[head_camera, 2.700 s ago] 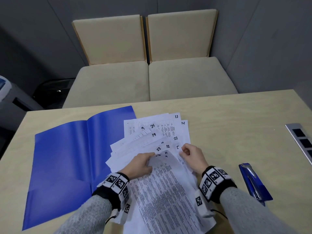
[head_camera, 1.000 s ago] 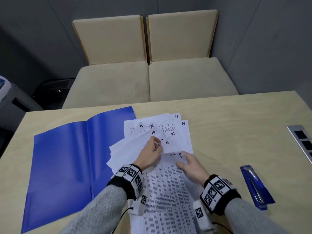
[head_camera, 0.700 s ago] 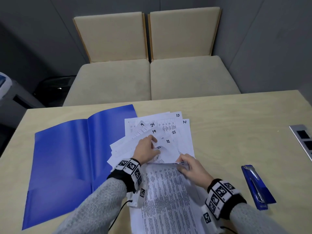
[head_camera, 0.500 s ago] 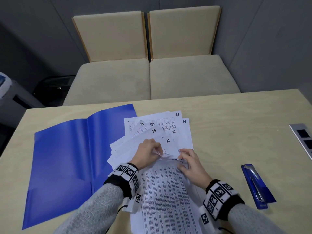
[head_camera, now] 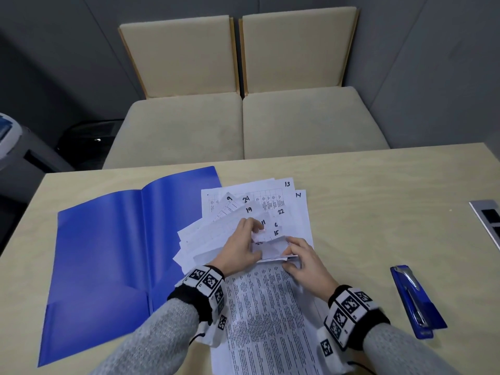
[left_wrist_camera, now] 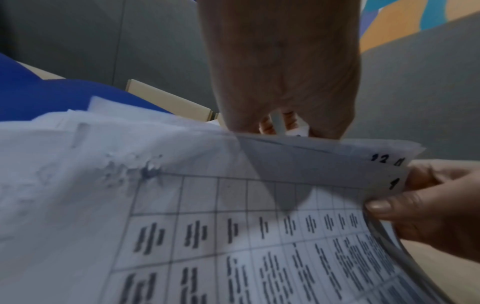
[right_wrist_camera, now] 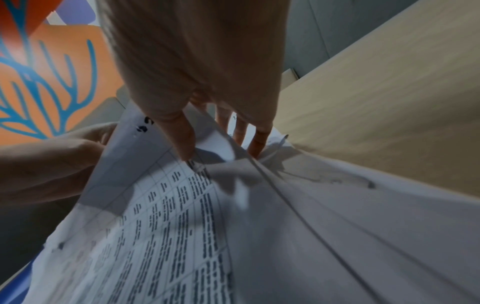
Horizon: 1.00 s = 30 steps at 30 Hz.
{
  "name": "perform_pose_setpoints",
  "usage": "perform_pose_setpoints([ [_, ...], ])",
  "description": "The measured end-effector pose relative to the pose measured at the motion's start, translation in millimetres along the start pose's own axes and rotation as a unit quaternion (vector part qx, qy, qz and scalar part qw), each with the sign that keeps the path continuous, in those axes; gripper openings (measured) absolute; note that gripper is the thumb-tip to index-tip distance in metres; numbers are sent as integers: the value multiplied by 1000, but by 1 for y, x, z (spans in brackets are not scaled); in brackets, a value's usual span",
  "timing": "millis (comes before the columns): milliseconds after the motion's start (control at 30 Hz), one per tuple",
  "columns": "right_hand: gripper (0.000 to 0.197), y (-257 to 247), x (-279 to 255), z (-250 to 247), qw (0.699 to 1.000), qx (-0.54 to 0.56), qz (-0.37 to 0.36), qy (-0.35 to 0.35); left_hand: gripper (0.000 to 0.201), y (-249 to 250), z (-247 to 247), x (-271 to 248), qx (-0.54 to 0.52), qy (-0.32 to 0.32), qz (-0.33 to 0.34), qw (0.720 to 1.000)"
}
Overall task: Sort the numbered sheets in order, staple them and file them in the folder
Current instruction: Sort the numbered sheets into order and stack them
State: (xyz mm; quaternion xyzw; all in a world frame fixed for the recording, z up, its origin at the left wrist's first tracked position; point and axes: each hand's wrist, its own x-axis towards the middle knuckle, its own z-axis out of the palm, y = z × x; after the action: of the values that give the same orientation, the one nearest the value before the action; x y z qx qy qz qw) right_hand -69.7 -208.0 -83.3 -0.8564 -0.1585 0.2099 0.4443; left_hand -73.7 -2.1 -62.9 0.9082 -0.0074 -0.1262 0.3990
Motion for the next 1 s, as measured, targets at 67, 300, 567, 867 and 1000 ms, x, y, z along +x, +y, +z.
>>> perform_pose_setpoints([
  [67, 23, 1, -1, 1, 1000, 10, -10, 14, 42, -1, -1, 5, 17, -16, -10, 1000],
  [300, 23, 0, -4, 1, 1000, 12, -15, 17, 19, -4, 3, 12, 69, -48, -2, 996],
  [567, 17, -3, 7, -3, 1000, 10, 13, -17, 52, 3, 3, 13, 1, 23, -1, 1000],
  [867, 13, -1, 5, 4, 1000, -18, 12, -18, 29, 24, -3, 79, 338, 6, 62, 939],
  [1000, 12, 3, 4, 7, 999, -37, 7, -13, 28, 27, 2, 99, 367, -82, 34, 926],
])
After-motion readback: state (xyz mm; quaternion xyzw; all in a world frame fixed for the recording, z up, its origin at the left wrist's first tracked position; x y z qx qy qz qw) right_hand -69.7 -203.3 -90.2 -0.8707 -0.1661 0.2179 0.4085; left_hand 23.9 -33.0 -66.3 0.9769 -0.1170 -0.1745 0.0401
